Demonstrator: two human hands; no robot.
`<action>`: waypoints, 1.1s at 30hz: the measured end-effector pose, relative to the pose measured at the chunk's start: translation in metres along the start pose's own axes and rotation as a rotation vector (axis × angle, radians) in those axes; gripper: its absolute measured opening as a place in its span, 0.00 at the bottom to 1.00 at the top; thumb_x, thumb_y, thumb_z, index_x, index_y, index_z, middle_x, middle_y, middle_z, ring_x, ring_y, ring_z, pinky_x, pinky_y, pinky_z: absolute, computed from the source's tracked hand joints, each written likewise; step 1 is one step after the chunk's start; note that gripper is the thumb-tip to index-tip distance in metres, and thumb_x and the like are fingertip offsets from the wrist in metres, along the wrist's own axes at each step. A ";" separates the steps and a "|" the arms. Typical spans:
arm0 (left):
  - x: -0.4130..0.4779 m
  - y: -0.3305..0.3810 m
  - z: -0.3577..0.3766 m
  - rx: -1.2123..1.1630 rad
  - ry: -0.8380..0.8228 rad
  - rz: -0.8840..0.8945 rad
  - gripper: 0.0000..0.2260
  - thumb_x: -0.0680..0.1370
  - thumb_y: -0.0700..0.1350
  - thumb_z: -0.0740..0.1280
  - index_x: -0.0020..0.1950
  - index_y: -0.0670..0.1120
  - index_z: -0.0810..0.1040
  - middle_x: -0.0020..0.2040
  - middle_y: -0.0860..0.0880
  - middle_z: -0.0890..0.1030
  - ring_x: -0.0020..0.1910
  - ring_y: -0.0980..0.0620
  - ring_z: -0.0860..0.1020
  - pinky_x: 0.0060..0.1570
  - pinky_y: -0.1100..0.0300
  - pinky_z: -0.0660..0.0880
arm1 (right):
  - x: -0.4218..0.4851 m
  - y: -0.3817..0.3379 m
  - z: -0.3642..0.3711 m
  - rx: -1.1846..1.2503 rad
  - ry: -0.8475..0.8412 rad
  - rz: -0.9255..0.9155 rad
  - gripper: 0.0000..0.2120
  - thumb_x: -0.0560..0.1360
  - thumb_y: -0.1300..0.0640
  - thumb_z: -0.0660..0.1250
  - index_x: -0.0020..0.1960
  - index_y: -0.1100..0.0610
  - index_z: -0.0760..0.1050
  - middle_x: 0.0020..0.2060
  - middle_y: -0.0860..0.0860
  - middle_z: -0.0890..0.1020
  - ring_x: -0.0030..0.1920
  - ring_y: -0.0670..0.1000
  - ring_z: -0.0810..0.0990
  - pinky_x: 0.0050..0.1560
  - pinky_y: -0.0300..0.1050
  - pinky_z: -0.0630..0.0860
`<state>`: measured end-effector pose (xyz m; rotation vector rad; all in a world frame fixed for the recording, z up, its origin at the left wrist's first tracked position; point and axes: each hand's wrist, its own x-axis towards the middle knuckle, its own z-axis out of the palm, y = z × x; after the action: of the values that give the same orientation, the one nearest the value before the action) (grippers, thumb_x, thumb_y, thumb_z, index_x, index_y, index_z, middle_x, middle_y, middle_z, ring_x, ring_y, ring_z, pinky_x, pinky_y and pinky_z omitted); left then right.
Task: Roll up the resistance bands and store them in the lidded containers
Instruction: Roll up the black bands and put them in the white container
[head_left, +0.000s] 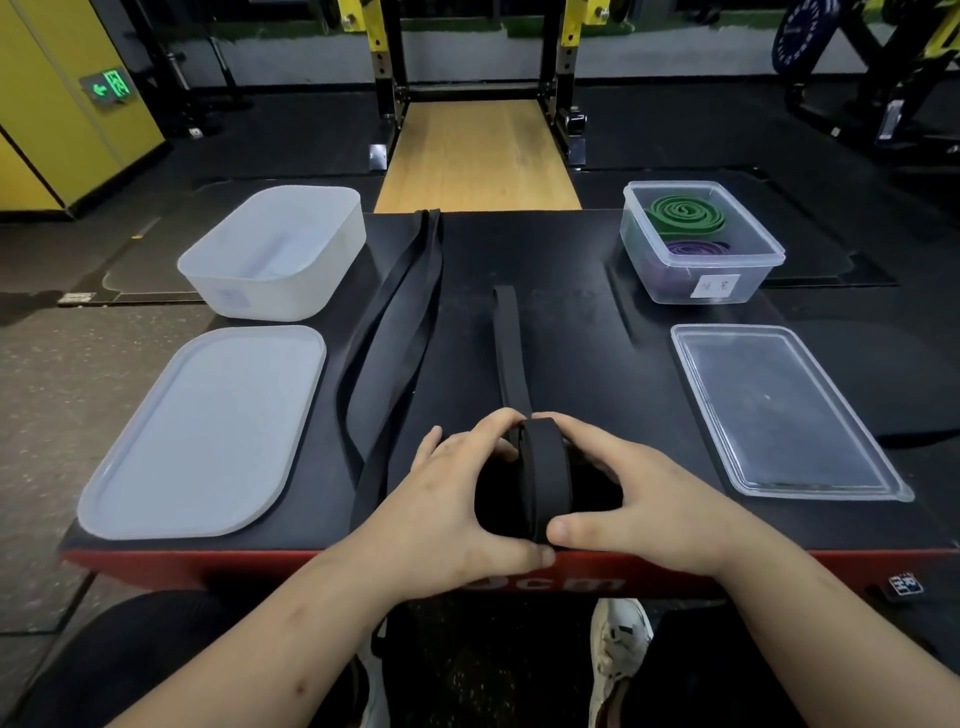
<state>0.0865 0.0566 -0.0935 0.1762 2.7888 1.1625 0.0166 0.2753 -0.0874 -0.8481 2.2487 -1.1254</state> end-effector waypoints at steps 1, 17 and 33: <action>-0.001 0.002 0.000 0.003 -0.001 0.002 0.42 0.65 0.61 0.78 0.71 0.70 0.56 0.64 0.63 0.74 0.72 0.69 0.61 0.80 0.52 0.41 | -0.002 0.000 -0.001 0.010 -0.004 -0.001 0.39 0.71 0.44 0.78 0.75 0.30 0.63 0.68 0.34 0.77 0.70 0.38 0.74 0.73 0.53 0.70; 0.001 0.002 -0.005 0.039 0.013 -0.089 0.43 0.68 0.64 0.76 0.74 0.73 0.52 0.68 0.65 0.64 0.74 0.58 0.56 0.74 0.52 0.60 | 0.004 0.006 0.000 -0.065 0.011 0.011 0.49 0.67 0.39 0.81 0.76 0.23 0.53 0.72 0.32 0.69 0.75 0.35 0.65 0.78 0.52 0.65; 0.009 -0.013 -0.005 0.004 0.020 -0.082 0.45 0.64 0.66 0.75 0.74 0.72 0.53 0.61 0.72 0.66 0.72 0.57 0.59 0.67 0.57 0.63 | 0.025 0.019 0.001 -0.018 0.017 0.026 0.50 0.61 0.27 0.78 0.76 0.27 0.57 0.68 0.36 0.74 0.72 0.40 0.71 0.74 0.54 0.69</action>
<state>0.0758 0.0453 -0.0998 0.0507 2.7872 1.1468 -0.0057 0.2664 -0.1071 -0.8166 2.2805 -1.1065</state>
